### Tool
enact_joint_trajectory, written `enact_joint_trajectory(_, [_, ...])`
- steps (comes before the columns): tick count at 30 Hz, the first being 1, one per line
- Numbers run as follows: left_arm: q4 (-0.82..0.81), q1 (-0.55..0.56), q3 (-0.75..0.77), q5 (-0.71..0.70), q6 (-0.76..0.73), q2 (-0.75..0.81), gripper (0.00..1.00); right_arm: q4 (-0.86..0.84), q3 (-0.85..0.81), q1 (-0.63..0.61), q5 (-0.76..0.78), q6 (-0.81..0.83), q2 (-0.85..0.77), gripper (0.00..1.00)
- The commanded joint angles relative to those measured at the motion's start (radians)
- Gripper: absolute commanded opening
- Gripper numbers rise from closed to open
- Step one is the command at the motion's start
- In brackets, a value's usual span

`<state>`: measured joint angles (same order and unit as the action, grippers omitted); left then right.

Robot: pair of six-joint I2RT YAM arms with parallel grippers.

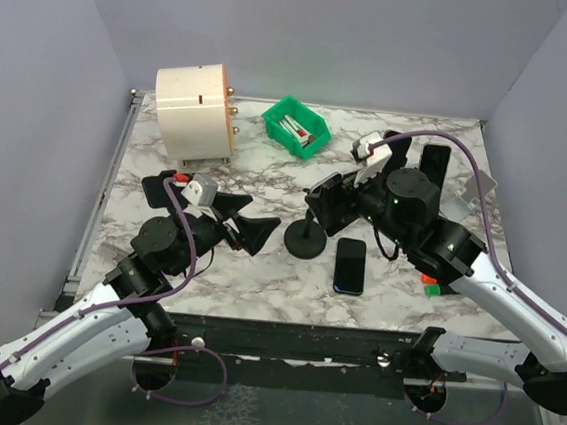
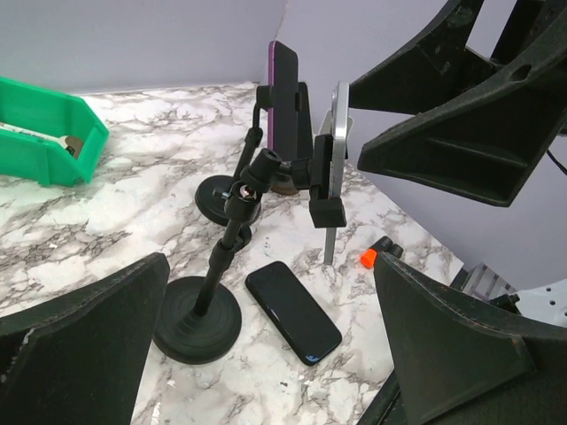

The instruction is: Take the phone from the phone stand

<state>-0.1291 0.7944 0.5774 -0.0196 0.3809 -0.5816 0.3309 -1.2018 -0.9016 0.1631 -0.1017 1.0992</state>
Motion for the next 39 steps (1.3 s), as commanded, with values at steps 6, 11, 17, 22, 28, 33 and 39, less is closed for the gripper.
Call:
enact_joint_trajectory(6, [0.009,0.004,-0.016,-0.001,-0.011,0.026,0.99,0.070,0.043,-0.002,0.003,0.080,-0.113,1.00])
enact_joint_trajectory(11, [0.009,0.005,-0.018,-0.003,-0.012,0.025,0.99,0.153,0.003,-0.001,0.017,0.084,-0.084,1.00])
enact_joint_trajectory(17, [0.014,0.005,-0.019,-0.003,-0.011,0.024,0.99,0.184,-0.045,-0.001,0.058,0.032,-0.022,1.00])
enact_joint_trajectory(22, [0.014,0.005,-0.022,-0.003,-0.009,0.024,0.99,0.177,-0.070,-0.002,0.059,0.027,0.010,1.00])
enact_joint_trajectory(28, [0.013,0.005,-0.021,0.001,-0.006,0.026,0.99,0.164,-0.081,0.000,0.093,0.045,0.040,1.00])
enact_joint_trajectory(33, [0.013,0.005,-0.021,0.001,-0.007,0.028,0.99,0.155,-0.093,0.001,0.120,0.062,0.071,1.00])
enact_joint_trajectory(39, [0.015,0.005,-0.021,0.001,-0.007,0.034,0.99,0.133,-0.091,0.002,0.135,0.076,0.082,0.98])
